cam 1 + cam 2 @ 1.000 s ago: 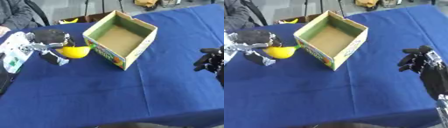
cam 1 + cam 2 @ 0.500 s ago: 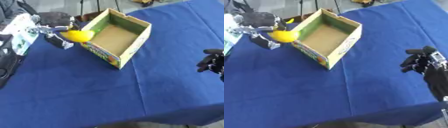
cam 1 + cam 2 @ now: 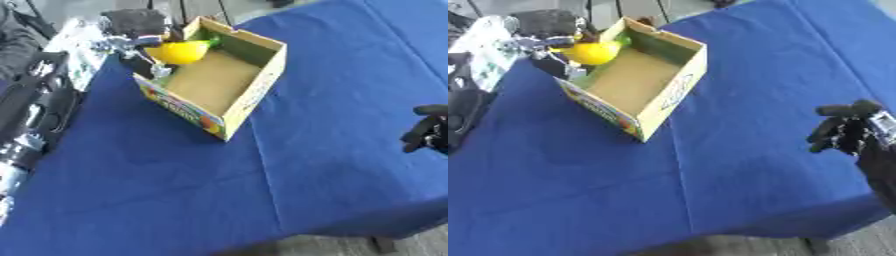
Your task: Pick up objects on the table and place them in the box.
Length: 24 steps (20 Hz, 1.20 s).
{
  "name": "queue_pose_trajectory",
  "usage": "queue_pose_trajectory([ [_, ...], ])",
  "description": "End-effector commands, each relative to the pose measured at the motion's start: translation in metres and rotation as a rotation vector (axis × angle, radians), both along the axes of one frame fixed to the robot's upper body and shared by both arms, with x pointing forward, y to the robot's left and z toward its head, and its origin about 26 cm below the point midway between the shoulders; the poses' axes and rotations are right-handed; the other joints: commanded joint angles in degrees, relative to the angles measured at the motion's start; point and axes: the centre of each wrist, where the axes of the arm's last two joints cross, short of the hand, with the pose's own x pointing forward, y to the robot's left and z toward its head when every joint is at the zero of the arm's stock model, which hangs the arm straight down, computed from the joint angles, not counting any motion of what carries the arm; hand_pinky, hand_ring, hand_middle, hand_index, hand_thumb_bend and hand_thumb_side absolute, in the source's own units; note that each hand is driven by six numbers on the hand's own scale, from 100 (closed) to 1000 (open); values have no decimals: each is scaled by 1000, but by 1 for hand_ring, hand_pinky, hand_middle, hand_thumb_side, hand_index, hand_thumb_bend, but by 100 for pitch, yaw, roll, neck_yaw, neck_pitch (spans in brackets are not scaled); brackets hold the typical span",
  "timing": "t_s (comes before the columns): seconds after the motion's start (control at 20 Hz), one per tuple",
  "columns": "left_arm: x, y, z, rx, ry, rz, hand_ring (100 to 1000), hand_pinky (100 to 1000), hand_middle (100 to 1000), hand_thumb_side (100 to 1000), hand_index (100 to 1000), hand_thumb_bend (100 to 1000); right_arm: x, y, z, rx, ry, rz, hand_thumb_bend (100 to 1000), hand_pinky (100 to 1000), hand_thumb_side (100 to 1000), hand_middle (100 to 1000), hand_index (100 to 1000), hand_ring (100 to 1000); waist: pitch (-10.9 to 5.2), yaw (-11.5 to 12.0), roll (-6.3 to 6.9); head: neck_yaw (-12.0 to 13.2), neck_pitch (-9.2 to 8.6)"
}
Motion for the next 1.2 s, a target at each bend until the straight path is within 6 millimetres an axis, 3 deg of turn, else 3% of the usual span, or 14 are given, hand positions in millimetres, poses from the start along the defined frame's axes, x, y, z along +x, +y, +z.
queue_pose_trajectory([
  [0.05, 3, 4, 7, 20, -44, 11, 517, 583, 511, 200, 628, 100, 0, 4, 11, -18, -36, 30, 100, 556, 1000, 521, 762, 596, -58, -51, -22, 57, -140],
  [0.25, 5, 3, -4, 48, -54, 9, 526, 600, 519, 201, 634, 100, 2, 11, 15, -20, -47, 54, 100, 556, 1000, 521, 762, 597, 38, -250, 80, 84, -301],
  [0.4, 6, 2, -13, 82, -38, 8, 541, 613, 535, 195, 652, 122, 3, 12, 16, -28, -51, 53, 100, 556, 1000, 521, 762, 597, 104, -321, 134, 99, -325],
  [0.45, 6, 2, -15, 103, -27, 3, 593, 644, 594, 359, 697, 361, 3, 12, 16, -30, -54, 52, 100, 556, 1000, 520, 762, 597, 127, -331, 142, 102, -316],
  [0.55, 6, 2, -17, 145, -12, -10, 661, 680, 681, 560, 763, 560, 3, 11, 17, -33, -60, 50, 100, 556, 1000, 520, 762, 597, 158, -339, 147, 103, -313],
  [0.65, 6, 2, -15, 180, -15, -13, 734, 711, 748, 852, 802, 855, 3, 10, 17, -34, -63, 42, 100, 556, 1000, 520, 762, 597, 171, -329, 148, 102, -316],
  [0.7, 5, 3, -12, 192, -23, -13, 737, 714, 751, 874, 803, 882, 3, 10, 17, -34, -63, 39, 100, 556, 1000, 520, 762, 597, 170, -315, 143, 104, -314],
  [0.75, 4, 5, -9, 195, -39, -6, 764, 736, 771, 1000, 813, 963, 3, 9, 16, -33, -63, 37, 100, 556, 1000, 520, 762, 597, 164, -295, 133, 100, -309],
  [0.9, -1, 11, 1, 151, -112, 10, 797, 772, 795, 1000, 827, 995, 2, 7, 14, -29, -55, 29, 100, 556, 1000, 520, 762, 597, 136, -189, 68, 38, -309],
  [1.05, -9, 22, 12, -1, -215, 3, 773, 735, 782, 1000, 815, 1000, 1, 4, 9, -32, -40, 17, 100, 556, 1000, 520, 762, 597, 67, -7, -37, -44, -235],
  [1.1, -13, 27, 17, -65, -252, -5, 767, 727, 778, 988, 812, 968, 1, 3, 8, -30, -37, 13, 100, 556, 1000, 520, 762, 597, 34, 64, -77, -72, -208],
  [1.15, -19, 34, 23, -139, -293, -18, 743, 701, 765, 885, 799, 759, 0, 1, 6, -24, -33, 6, 100, 556, 1000, 520, 762, 597, -3, 159, -123, -119, -194],
  [1.2, -27, 40, 28, -221, -326, -35, 737, 693, 761, 867, 794, 701, 0, 0, 5, -19, -29, 0, 100, 556, 1000, 520, 762, 597, -35, 251, -163, -167, -169],
])
